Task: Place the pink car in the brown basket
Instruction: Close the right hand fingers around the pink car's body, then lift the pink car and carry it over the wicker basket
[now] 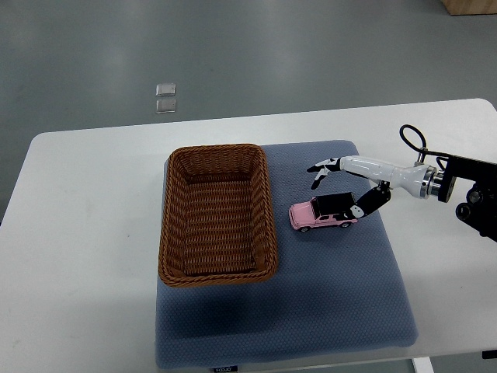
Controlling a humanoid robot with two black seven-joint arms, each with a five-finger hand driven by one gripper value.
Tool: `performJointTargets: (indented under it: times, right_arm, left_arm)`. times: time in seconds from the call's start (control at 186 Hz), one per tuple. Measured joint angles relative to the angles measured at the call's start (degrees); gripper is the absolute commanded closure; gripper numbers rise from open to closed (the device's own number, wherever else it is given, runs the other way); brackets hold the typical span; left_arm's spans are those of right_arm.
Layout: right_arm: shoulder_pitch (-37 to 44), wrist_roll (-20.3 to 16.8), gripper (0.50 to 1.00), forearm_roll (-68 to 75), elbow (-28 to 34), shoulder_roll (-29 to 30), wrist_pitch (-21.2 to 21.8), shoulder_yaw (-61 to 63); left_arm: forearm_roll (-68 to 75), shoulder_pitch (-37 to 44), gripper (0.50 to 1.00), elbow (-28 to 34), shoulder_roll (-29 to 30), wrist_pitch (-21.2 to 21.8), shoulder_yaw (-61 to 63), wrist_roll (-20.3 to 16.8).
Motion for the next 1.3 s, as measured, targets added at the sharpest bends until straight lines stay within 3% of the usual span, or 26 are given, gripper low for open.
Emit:
performJointTargets:
  times: [0.695, 0.852, 0.965, 1.078, 1.299]
  right_arm:
    - [1.3, 0.0, 0.601, -1.3, -0.5, 0.0, -5.1, -6.8]
    - [1.2, 0.0, 0.677, -1.5, -1.2, 0.2, -5.7, -7.4]
    - [1.2, 0.0, 0.789, -1.6, -1.9, 0.2, -6.9, -7.9]
    - [1.2, 0.0, 1.0, -1.6, -2.3, 0.2, -7.7, -8.6]
    - [1.0, 0.0, 1.0, -1.6, -2.4, 0.3, -9.2, -8.9]
  left_arm:
    - [0.1, 0.0, 0.5, -0.3, 0.0, 0.0, 0.2, 0.0]
    - [0.1, 0.0, 0.5, -0.4, 0.0, 0.0, 0.2, 0.0]
    - [0.1, 0.0, 0.5, -0.4, 0.0, 0.0, 0.2, 0.0]
    - [0.1, 0.0, 0.5, -0.4, 0.0, 0.0, 0.2, 0.0]
    - [0.1, 0.0, 0.5, -0.4, 0.0, 0.0, 0.2, 0.0]
